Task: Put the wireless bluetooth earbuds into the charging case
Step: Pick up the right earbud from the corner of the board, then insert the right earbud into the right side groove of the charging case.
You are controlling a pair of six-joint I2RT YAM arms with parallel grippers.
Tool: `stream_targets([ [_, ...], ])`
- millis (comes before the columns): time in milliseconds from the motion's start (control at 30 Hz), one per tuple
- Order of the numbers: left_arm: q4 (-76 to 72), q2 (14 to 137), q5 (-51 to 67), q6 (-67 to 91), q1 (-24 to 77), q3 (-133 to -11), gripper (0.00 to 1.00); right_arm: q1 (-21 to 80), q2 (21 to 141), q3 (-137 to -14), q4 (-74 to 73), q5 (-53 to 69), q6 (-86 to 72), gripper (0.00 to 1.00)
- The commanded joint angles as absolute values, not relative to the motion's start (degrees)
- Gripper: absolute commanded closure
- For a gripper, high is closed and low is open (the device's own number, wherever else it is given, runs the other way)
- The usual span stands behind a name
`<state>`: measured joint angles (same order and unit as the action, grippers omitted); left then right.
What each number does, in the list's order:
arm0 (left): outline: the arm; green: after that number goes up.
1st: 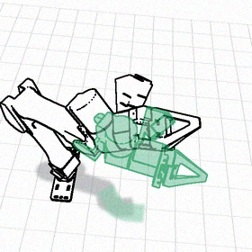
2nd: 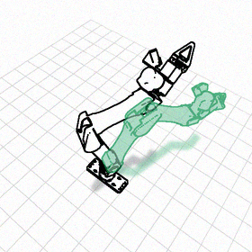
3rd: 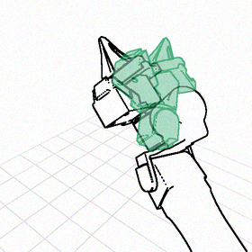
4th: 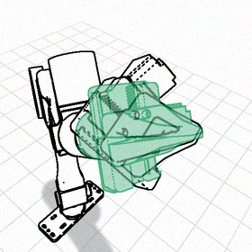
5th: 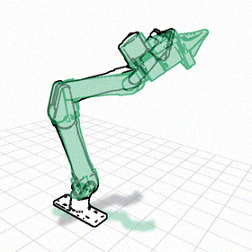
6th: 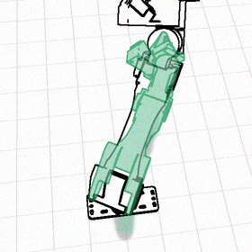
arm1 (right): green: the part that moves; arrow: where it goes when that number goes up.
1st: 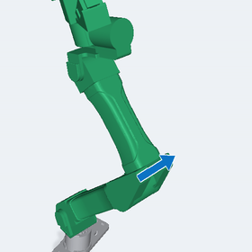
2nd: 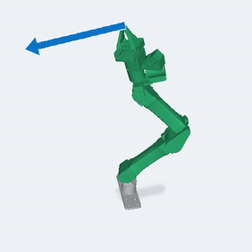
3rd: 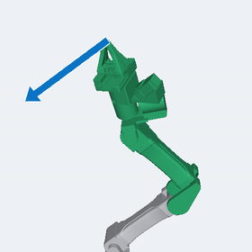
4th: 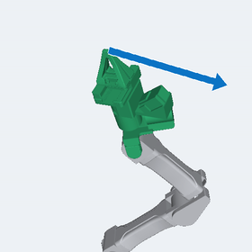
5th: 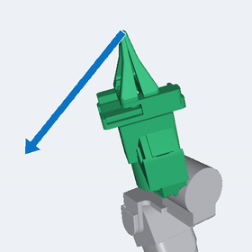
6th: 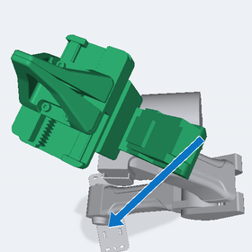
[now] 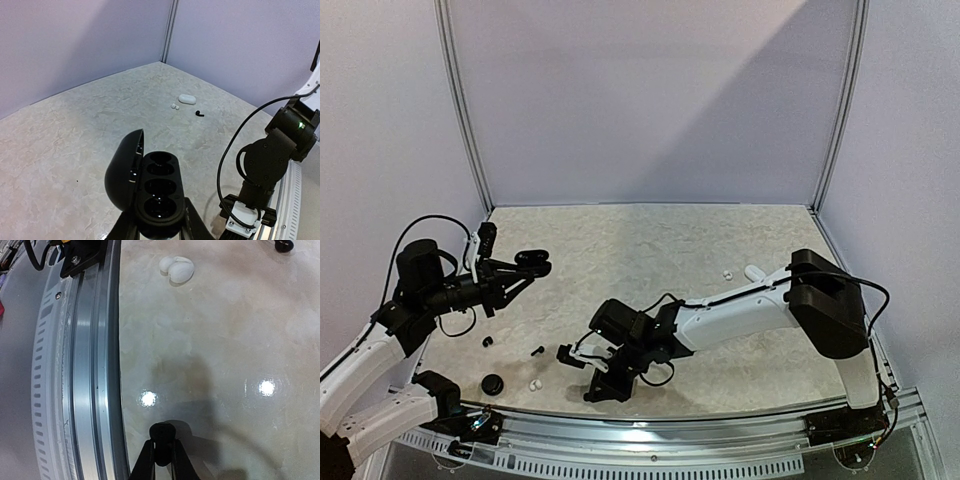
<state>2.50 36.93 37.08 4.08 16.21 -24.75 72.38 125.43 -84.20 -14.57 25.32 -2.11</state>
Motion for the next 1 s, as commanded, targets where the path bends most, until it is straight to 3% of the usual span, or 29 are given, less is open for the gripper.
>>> stream_targets([
  [0, 3.45, 36.7, 38.37, 2.7, 15.73, -24.61, 1.0, 72.69, 123.75, -84.63, -15.72, 25.18, -2.02, 0.97],
  [200, 3.71, 36.28, 46.17, -3.97, 15.73, -24.43, 1.0, 72.19, 117.54, -83.34, -18.04, 20.31, -0.73, 1.0],
  [433, -4.34, 39.48, 63.44, -7.47, 16.44, -24.47, 1.0, 69.36, 98.27, -80.78, -23.84, 11.79, 4.8, 1.0],
  [567, -4.92, 41.7, 64.77, -9.88, 19.09, -25.97, 1.0, 69.82, 91.8, -84.29, -25.32, 8.34, 8.75, 1.0],
  [967, -4.23, 43.93, 59.51, -11.06, 28.05, -29.16, 1.0, 72.96, 98.8, -98.83, -27.61, 6.96, 19.42, 1.0],
])
